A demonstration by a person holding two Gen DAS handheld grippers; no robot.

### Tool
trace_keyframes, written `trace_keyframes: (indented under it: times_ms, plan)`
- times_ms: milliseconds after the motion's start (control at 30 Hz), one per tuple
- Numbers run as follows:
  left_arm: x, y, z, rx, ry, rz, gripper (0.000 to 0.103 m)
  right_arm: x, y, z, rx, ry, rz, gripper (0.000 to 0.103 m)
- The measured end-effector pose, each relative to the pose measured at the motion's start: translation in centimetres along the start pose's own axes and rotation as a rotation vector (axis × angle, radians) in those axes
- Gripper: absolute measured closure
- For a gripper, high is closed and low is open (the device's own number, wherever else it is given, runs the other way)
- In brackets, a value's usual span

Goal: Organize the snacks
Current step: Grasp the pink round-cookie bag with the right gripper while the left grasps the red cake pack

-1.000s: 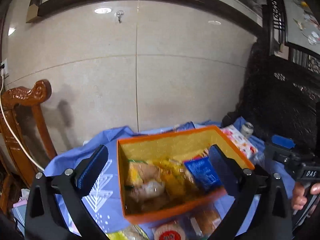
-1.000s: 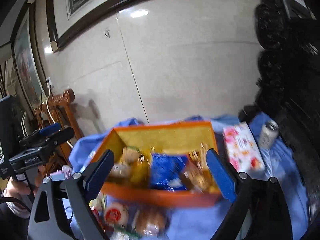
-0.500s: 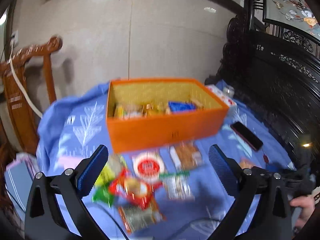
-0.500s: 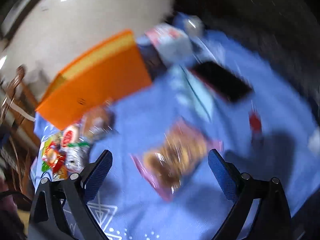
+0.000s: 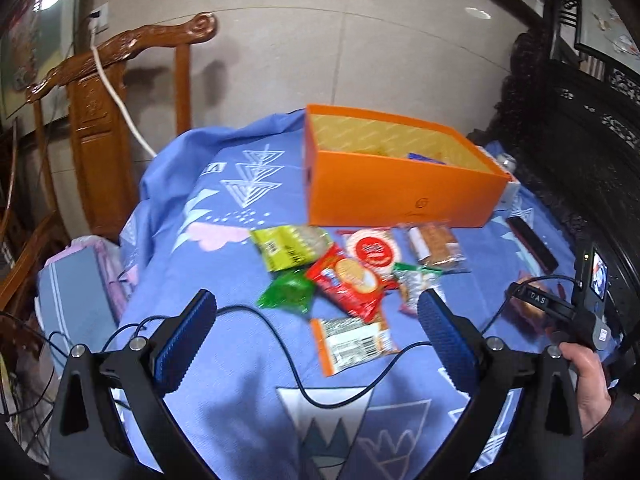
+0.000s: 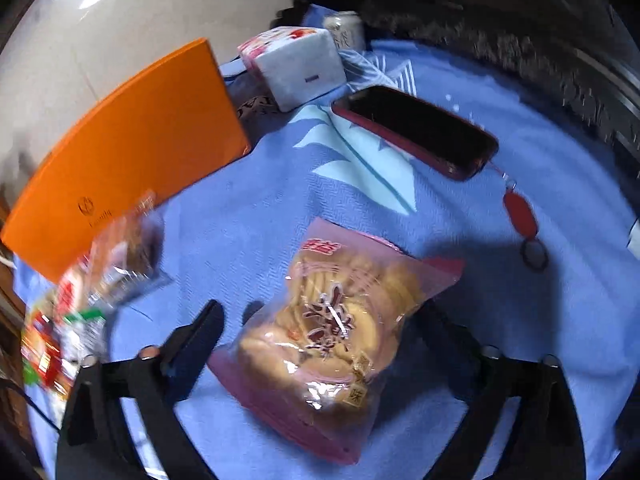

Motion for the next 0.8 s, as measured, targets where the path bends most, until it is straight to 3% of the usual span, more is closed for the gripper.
trace_keyframes:
  times_ms: [100, 233, 400, 600, 800]
  plan:
    - [-0.2, 0.2, -0.3, 0.010, -0.001, 0.008, 0.004, 0.1, 0.5, 0.2, 0.011, 0.053, 0.006, 0.041]
    - [-0.3, -0.6, -0.3, 0.022, 0.005, -0.009, 0.004, 0.1, 1.0, 0.8, 0.072, 0.050, -0.019, 0.058]
    - [-0.3, -1.4, 0.1, -0.003, 0.012, -0.016, 0.004, -0.7, 3.8, -0.1, 0.204, 0.053, -0.014, 0.059]
    - [-0.3, -3.7, 1.4, -0.018, 0.028, -0.041, 0.004, -1.5, 7.7, -2.0, 0.295, 0.142, 0.038, 0.059]
    - [0.0, -8.5, 2.4, -0.035, 0.134, -0.124, 0.004, -1.8, 9.4, -3.4, 0.356, 0.200, 0.060, 0.059]
Point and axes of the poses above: each gripper's, at about its wrist camera, not at the fingertips, and y roughly against the way its jaws point, z to its right, x to its top, the point moved 1 cm from there along -y, roughly the way its jaws point, and after that the axes turned 4 degrees about z, right-handed, at the moved point
